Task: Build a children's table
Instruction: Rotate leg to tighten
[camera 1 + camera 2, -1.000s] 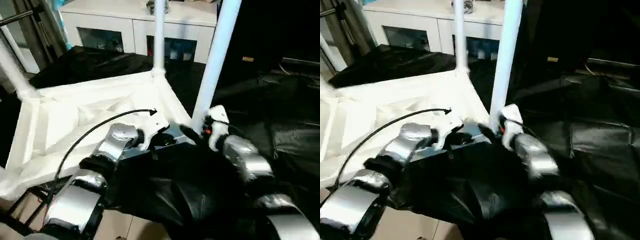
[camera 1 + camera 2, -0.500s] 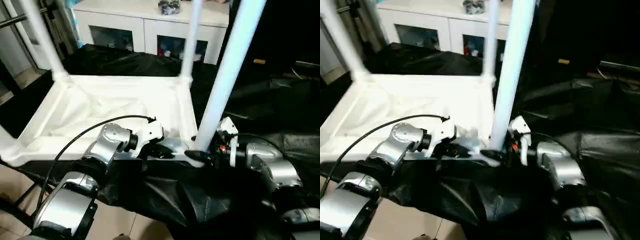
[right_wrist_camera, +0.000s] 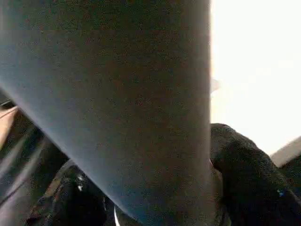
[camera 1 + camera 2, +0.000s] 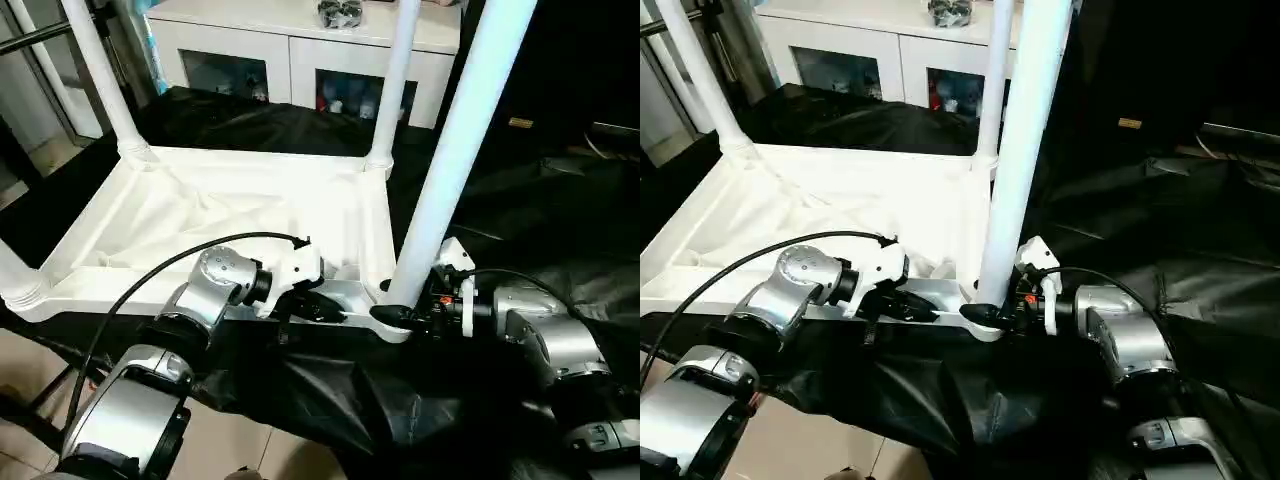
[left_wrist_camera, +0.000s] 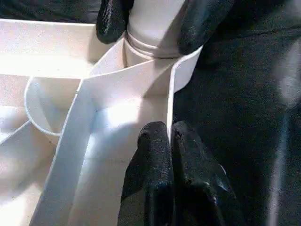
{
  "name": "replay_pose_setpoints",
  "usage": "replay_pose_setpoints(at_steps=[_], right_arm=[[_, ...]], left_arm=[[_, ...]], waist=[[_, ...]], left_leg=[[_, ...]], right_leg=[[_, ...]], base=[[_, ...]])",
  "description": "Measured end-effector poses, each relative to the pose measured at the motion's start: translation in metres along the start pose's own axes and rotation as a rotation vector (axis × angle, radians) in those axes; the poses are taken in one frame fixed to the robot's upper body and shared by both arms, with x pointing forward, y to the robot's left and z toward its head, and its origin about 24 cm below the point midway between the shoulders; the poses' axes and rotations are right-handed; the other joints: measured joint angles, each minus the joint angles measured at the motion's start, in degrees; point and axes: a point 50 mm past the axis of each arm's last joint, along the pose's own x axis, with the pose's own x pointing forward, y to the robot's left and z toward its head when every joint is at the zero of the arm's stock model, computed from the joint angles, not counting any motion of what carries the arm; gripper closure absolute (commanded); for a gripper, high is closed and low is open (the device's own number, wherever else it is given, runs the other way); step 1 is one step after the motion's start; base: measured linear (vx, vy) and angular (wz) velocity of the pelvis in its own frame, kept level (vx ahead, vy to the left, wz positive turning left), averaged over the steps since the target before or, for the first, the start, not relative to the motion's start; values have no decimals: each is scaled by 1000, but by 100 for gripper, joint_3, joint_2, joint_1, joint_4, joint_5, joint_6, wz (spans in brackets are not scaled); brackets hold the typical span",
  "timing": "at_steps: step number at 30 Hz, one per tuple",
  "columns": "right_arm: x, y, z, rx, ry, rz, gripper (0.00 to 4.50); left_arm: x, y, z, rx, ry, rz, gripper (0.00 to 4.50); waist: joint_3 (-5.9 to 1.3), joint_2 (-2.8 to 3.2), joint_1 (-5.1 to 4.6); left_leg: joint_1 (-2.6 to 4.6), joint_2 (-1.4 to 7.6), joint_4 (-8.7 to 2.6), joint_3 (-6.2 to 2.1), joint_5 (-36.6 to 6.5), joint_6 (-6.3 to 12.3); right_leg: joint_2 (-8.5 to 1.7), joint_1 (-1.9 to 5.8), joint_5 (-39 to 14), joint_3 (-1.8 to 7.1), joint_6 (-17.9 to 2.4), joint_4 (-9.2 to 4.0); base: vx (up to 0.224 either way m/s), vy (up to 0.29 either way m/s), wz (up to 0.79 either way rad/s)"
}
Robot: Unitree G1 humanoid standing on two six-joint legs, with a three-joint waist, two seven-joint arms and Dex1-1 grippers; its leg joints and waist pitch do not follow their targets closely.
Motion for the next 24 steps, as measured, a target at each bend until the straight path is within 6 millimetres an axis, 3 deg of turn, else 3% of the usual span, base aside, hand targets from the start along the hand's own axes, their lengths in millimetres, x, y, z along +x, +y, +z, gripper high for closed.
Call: replay_pose_setpoints(at_steps=[6, 13, 16, 21, 24], right_arm=[[24, -20, 5, 69, -91, -399, 190], [38, -23, 7, 102, -144, -590, 191], [39, -24, 7, 92, -155, -605, 123], [34, -24, 6, 77, -149, -577, 96], [17, -26, 2, 17, -118, -522, 96]], left_arm=[[20, 12, 8, -51, 2, 219, 450], [30, 14, 12, -63, 1, 293, 450], [32, 15, 14, -56, 3, 298, 450], [34, 14, 16, -49, 1, 296, 450], [38, 13, 19, -34, -5, 283, 450]], waist=[[-9, -20, -186], [-27, -12, -278], [-32, -9, -278], [-31, -11, -265], [-30, -12, -203]], left_leg=[[16, -16, 16, -2, 1, 0], [14, -25, 11, 3, 1, 2], [13, -26, 10, 4, -1, 3], [7, -25, 10, 5, -1, 5], [-6, -25, 7, 23, -2, 9]], right_leg=[[-22, 8, -17, 8, 30, -13], [-35, 12, -16, 6, 31, -10], [-37, 10, -15, 5, 29, -12], [-40, 10, -8, 1, 16, -11], [-52, 10, -2, 2, 7, -10]], base=[[0, 0, 0], [0, 0, 0], [0, 0, 0], [0, 0, 0], [0, 0, 0]])
